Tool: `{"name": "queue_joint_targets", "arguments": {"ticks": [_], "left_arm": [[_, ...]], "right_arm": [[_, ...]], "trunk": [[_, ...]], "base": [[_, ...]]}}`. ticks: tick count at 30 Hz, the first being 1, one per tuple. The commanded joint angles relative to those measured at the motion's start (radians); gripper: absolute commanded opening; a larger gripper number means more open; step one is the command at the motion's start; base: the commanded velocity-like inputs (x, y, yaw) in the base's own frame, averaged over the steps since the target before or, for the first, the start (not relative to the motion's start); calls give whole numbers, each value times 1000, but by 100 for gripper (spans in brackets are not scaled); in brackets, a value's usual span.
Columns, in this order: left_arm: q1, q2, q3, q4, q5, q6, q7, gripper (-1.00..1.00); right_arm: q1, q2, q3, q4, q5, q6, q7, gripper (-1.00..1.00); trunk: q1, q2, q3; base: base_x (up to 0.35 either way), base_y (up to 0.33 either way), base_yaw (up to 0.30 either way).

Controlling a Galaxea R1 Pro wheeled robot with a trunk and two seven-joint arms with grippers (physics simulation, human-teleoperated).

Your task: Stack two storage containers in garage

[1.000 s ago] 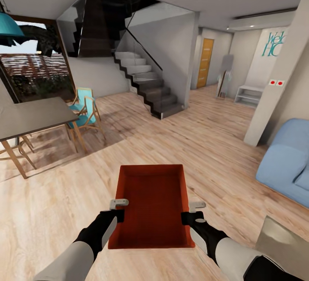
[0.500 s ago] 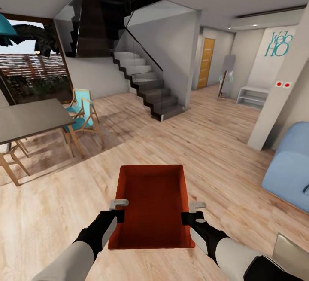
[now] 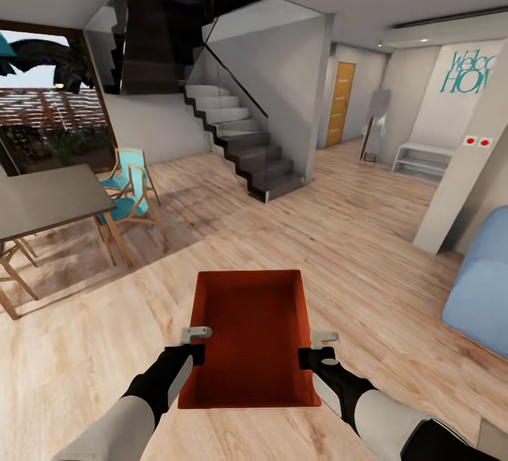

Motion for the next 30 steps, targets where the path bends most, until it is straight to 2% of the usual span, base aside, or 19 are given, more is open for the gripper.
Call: {"name": "queue_joint_targets", "arguments": {"ticks": [1, 30], "left_arm": [[0, 4, 0, 1, -15, 10, 9, -100], [1, 4, -1, 1, -15, 10, 11, -100]], "right_arm": [[-2, -16, -34, -3, 14, -10, -20, -100], [-2, -16, -34, -3, 14, -9, -20, -100]], "trunk": [[1, -2, -2], [1, -2, -2]], "base": [[323, 0, 0], [323, 0, 0]]}}
